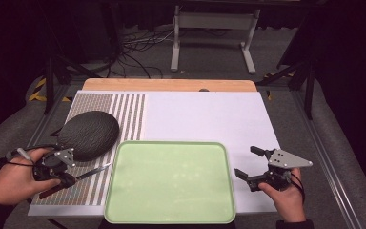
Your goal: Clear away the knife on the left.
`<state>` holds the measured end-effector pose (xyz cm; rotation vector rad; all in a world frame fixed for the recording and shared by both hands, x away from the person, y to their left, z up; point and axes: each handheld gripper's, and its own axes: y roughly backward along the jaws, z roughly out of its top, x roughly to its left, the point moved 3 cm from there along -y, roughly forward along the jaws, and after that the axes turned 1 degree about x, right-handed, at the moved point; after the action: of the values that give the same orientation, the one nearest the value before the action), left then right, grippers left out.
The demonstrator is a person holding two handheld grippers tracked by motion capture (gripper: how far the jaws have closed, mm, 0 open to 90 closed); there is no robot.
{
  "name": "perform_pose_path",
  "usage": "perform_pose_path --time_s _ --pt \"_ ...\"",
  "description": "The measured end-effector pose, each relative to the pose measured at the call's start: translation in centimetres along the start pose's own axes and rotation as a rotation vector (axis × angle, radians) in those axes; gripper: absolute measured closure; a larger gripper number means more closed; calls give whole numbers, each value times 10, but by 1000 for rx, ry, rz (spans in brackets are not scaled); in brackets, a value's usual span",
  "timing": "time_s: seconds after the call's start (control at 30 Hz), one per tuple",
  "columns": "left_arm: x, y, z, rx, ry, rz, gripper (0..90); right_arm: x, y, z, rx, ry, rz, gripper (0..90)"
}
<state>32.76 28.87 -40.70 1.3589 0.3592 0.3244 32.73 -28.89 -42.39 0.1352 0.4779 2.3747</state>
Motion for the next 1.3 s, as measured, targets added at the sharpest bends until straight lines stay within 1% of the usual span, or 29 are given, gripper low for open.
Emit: perform_pose_path --time_s 0.2,0.23,0.4,0.43,0.47,0.53,0.67,0.87,0.97,1.07,1.1,1.13,1.3 --pt "-4 6 8 -32 96 -19 778 0 0 0 1 -1 0 28" --pt "-4 6 8 -32 96 -19 778 0 0 0 1 -1 0 28" --pt "-6 10 15 -75 180 -51 777 0 0 0 0 -2 0 28" --pt "-6 11 16 -83 190 -47 777 0 0 0 0 -2 0 28" --pt "-8 11 18 -87 222 -62 777 0 0 0 0 -1 -1 28" --pt "-11 11 21 -87 246 -65 777 0 0 0 -2 -1 0 28" --pt "-15 12 28 -102 286 -85 777 0 1 0 0 -2 -1 28" --pt "-18 12 36 -125 318 -96 777 -1 1 0 1 -2 0 27" --pt "-20 11 38 -127 322 -101 777 -1 1 0 0 -2 1 27" --pt "-21 10 43 -141 327 -104 777 -1 1 0 0 -2 0 27" --pt "-22 10 45 -149 336 -113 777 -1 1 0 1 -2 -1 27" --pt "-23 9 47 -153 337 -114 777 -1 1 0 0 -2 -1 27" --pt "-25 6 55 -153 334 -128 777 -1 1 0 2 -2 0 27"
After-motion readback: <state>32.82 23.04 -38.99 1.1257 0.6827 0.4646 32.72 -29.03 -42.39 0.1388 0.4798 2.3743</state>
